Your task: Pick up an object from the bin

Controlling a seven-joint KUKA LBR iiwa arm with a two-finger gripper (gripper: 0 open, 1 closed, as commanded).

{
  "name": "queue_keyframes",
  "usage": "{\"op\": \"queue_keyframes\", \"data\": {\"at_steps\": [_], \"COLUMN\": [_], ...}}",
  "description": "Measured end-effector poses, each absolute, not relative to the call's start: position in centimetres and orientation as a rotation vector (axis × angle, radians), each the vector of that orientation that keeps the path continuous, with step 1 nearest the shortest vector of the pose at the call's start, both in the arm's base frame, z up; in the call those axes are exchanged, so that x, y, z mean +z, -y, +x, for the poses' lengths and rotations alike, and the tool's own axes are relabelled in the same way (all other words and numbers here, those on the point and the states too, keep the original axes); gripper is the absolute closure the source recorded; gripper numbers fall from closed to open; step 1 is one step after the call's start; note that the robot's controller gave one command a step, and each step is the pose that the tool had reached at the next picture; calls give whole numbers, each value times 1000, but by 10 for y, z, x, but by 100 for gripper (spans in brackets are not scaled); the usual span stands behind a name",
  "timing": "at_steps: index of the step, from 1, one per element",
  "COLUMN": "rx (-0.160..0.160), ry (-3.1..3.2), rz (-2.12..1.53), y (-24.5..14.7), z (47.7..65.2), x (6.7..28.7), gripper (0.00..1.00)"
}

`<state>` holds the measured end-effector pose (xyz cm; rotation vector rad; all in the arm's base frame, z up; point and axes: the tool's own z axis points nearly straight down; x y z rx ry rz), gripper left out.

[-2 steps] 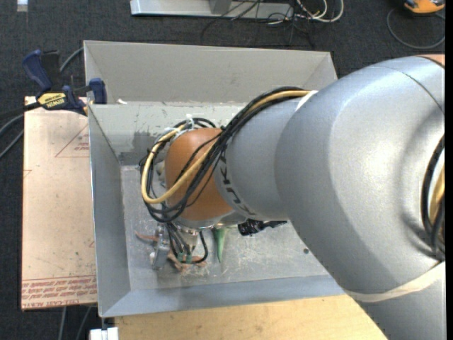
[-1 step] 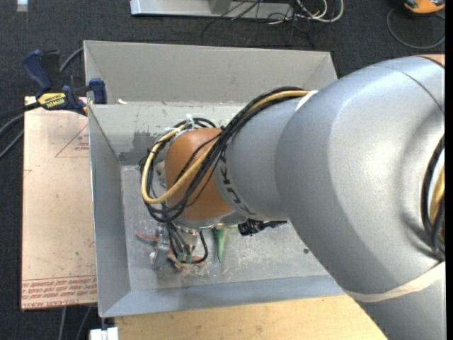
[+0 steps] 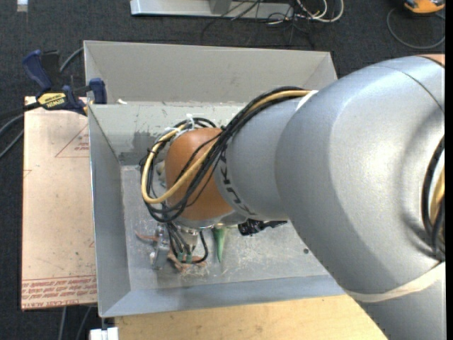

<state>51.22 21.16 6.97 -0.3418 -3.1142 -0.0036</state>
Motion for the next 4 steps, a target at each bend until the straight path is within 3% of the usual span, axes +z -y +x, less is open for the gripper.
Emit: {"op": "queue_keyframes", "data": {"at_steps": [3, 4], "rx": [0, -1], "ry": [3108, 3109], "rz": [-342, -342], "y": [-211, -211], "z": [511, 511], "x": [94, 113], "gripper": [100, 100]}}
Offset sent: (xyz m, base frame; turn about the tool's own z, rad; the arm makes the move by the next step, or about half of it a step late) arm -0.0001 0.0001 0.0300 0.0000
